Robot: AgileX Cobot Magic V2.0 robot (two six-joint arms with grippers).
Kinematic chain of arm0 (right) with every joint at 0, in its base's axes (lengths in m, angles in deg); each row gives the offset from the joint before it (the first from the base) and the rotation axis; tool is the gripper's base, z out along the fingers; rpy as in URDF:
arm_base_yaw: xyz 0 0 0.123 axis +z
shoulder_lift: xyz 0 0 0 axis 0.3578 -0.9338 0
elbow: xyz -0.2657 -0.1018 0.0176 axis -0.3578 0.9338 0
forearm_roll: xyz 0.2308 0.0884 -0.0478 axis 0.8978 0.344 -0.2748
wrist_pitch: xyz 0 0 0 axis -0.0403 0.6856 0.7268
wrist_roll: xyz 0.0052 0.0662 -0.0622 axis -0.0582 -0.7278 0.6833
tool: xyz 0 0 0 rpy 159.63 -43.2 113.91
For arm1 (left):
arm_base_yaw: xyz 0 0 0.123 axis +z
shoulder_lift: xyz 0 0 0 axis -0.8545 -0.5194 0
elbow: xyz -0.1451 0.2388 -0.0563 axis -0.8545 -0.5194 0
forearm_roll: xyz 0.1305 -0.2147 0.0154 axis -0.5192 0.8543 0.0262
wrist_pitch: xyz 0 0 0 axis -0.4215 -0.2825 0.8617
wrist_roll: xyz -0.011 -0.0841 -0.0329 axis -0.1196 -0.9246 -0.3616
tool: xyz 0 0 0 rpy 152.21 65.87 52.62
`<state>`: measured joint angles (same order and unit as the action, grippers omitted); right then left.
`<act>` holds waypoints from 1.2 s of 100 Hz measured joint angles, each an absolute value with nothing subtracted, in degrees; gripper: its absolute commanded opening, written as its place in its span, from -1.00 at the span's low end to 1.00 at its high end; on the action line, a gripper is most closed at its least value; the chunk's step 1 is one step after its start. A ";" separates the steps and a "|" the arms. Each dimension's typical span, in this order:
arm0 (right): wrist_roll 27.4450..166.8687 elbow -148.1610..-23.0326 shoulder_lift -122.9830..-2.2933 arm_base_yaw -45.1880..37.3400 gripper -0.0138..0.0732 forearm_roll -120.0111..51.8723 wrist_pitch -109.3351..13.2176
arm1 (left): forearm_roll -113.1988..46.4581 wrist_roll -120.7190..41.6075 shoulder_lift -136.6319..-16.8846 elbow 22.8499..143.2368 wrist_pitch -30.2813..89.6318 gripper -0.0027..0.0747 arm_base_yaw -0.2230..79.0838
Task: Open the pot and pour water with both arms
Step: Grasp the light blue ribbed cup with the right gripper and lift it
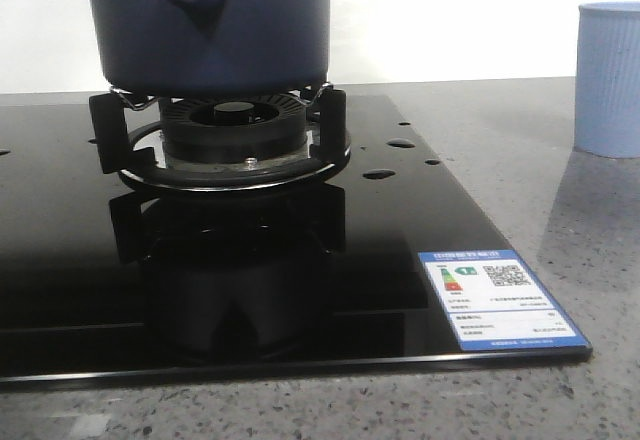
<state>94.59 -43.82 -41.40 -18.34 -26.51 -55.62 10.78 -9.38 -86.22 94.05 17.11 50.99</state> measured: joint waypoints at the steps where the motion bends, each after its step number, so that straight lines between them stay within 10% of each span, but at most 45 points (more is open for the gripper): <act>1: 94.59 -43.82 -42.25 -18.34 0.27 -26.51 -56.33 | 10.78 -9.38 -86.12 94.05 17.11 -0.23 51.10; 32: 94.59 -45.72 -58.87 -16.07 0.69 -26.20 -69.38 | 10.78 -9.38 -85.01 94.05 16.86 -0.23 51.34; 120: 92.65 -56.78 -90.72 -13.68 0.69 -27.26 -93.90 | 10.78 -9.38 -85.01 94.05 16.76 -0.23 51.34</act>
<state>92.65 -56.78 -90.72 -13.68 -27.26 -93.90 10.78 -9.38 -85.01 94.05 16.76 51.34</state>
